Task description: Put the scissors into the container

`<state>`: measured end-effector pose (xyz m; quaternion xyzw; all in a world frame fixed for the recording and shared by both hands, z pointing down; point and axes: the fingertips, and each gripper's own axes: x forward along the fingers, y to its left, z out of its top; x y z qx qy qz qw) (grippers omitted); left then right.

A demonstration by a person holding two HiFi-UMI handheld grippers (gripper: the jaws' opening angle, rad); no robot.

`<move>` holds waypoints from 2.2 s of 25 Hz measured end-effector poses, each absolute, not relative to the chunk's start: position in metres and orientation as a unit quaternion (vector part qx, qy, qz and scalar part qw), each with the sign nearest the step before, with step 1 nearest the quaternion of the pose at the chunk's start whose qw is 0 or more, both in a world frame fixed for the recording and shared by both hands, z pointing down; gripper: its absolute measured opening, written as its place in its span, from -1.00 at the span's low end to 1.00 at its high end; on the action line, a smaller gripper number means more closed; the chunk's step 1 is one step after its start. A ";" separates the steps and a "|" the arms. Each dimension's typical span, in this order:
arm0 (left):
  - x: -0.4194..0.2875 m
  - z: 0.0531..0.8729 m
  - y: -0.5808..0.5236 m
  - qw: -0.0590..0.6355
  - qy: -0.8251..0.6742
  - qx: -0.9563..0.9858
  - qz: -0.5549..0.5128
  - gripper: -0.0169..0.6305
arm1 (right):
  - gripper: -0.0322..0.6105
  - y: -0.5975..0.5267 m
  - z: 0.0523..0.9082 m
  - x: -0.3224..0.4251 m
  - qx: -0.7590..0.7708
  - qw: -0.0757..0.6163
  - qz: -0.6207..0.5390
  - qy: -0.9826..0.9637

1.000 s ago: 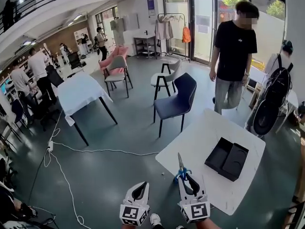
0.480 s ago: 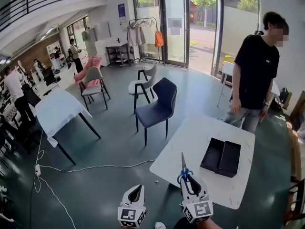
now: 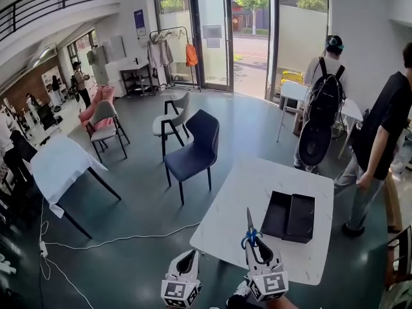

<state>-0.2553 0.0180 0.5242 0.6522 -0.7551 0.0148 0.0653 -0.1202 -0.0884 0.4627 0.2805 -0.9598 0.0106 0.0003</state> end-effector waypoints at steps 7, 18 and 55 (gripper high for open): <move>-0.253 0.520 -0.049 0.059 -0.729 0.681 0.028 -0.92 | -0.62 -0.148 0.471 -0.116 0.307 0.011 0.022 -0.951; -0.241 0.522 -0.157 0.061 -0.699 0.712 0.034 -0.92 | -0.62 -0.238 0.477 -0.093 0.348 0.015 0.028 -0.937; -0.254 0.580 -0.293 0.102 -0.574 0.809 0.076 -0.92 | -0.62 -0.341 0.594 -0.069 0.511 0.122 0.109 -0.844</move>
